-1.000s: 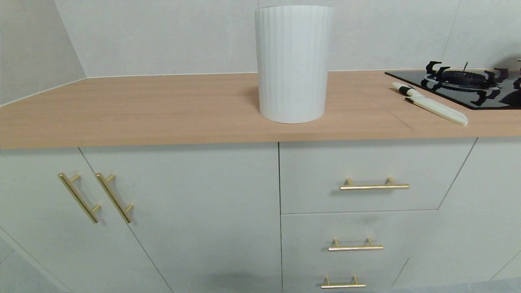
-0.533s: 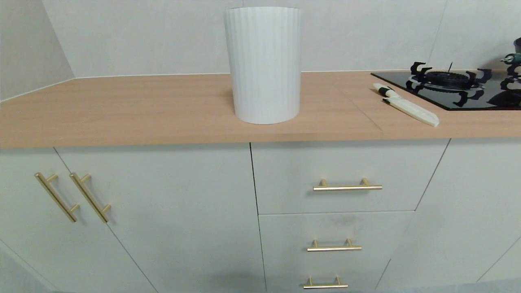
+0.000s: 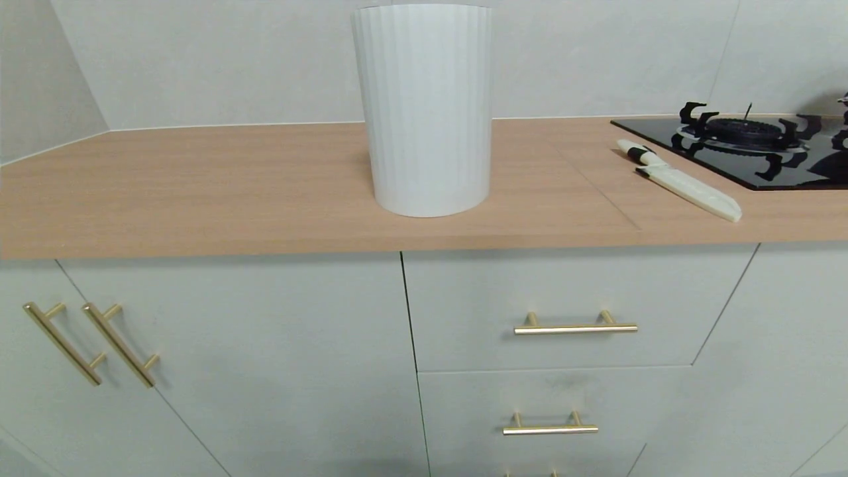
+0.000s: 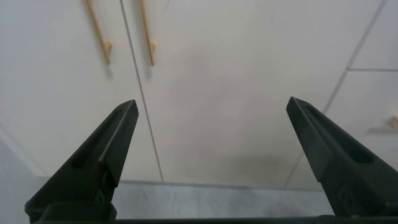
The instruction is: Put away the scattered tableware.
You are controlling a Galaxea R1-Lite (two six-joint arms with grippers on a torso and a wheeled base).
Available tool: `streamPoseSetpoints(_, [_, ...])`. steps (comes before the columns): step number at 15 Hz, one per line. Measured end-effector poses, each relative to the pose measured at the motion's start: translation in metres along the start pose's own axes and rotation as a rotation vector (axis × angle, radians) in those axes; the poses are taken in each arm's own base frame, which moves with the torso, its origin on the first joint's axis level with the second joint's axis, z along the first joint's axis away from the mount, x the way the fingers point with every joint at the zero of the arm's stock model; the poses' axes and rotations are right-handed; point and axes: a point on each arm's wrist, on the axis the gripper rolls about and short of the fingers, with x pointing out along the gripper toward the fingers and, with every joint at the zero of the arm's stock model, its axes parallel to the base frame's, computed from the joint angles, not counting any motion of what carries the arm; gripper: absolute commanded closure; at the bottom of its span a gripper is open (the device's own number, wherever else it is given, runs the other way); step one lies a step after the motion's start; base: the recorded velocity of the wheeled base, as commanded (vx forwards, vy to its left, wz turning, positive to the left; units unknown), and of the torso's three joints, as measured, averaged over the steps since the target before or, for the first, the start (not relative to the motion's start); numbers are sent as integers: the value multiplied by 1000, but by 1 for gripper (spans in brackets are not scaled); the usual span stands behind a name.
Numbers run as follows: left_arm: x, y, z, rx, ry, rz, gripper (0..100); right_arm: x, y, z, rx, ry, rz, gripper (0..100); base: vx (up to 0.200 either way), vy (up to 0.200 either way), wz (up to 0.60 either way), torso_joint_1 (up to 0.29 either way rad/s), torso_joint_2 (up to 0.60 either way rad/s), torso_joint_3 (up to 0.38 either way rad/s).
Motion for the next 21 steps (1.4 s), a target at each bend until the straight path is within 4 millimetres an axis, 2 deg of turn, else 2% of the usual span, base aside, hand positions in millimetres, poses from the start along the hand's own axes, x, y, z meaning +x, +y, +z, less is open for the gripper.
streamPoseSetpoints(9, [0,0,0,0,0,0,0,0,0,0,-1,0,1,0,0,0,0,1,-10,-10])
streamPoseSetpoints(13, [0,0,0,2,0,0,0,0,0,0,-1,0,4,0,0,0,0,32,-262,-311])
streamPoseSetpoints(21, [0,0,0,2,-1,0,0,0,0,0,-1,0,5,0,0,0,0,112,-491,-338])
